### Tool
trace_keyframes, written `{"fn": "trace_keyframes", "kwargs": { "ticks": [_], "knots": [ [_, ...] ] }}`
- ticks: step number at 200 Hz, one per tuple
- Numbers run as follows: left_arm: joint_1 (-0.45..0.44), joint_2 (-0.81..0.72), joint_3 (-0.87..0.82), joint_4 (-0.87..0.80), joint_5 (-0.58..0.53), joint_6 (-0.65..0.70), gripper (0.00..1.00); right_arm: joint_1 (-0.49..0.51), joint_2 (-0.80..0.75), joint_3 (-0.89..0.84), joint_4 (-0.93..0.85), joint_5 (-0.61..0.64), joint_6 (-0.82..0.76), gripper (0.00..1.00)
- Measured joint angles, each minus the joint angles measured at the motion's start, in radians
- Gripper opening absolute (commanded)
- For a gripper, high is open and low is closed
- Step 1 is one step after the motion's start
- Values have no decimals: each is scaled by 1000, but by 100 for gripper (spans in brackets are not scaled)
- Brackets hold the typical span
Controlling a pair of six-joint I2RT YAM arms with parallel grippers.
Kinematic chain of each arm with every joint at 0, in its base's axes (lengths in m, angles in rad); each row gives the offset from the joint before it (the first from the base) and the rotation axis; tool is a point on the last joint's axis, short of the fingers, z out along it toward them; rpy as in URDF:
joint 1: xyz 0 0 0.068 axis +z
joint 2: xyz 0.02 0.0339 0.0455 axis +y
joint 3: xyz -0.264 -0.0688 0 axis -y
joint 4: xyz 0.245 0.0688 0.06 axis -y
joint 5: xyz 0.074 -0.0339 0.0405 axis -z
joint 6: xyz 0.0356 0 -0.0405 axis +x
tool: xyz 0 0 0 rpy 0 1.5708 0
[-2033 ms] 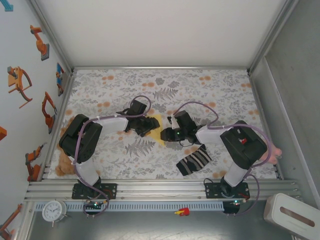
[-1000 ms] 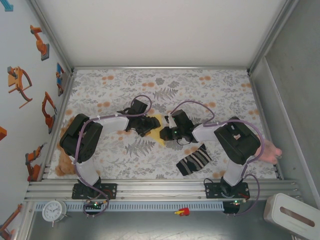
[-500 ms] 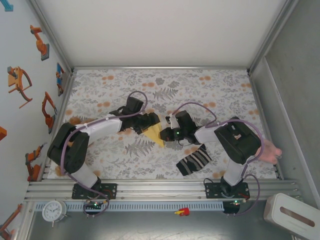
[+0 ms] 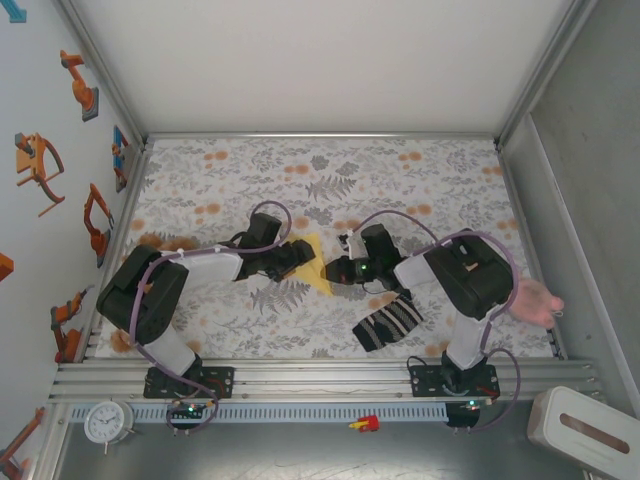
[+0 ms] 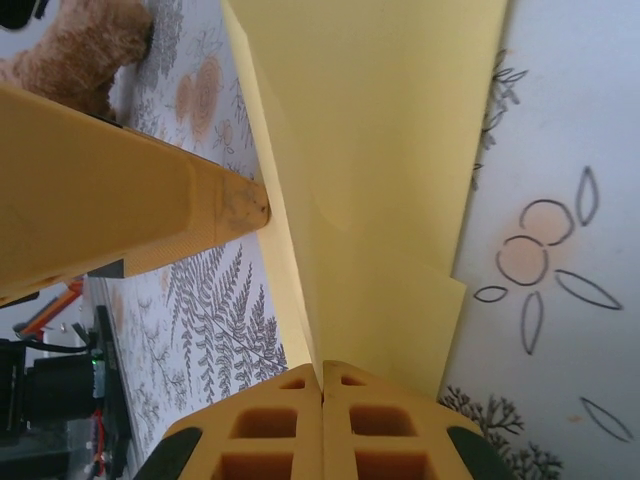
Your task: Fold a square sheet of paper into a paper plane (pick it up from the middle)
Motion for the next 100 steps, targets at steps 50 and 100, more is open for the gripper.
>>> {"fn": "trace_keyframes", "kwargs": {
  "ticks": [50, 100],
  "knots": [
    [0, 3, 0, 39, 8, -7, 63, -18, 29, -11, 58, -31, 49, 0],
    [0, 20, 27, 34, 16, -5, 57, -27, 37, -18, 96, -38, 80, 0]
  ]
}}
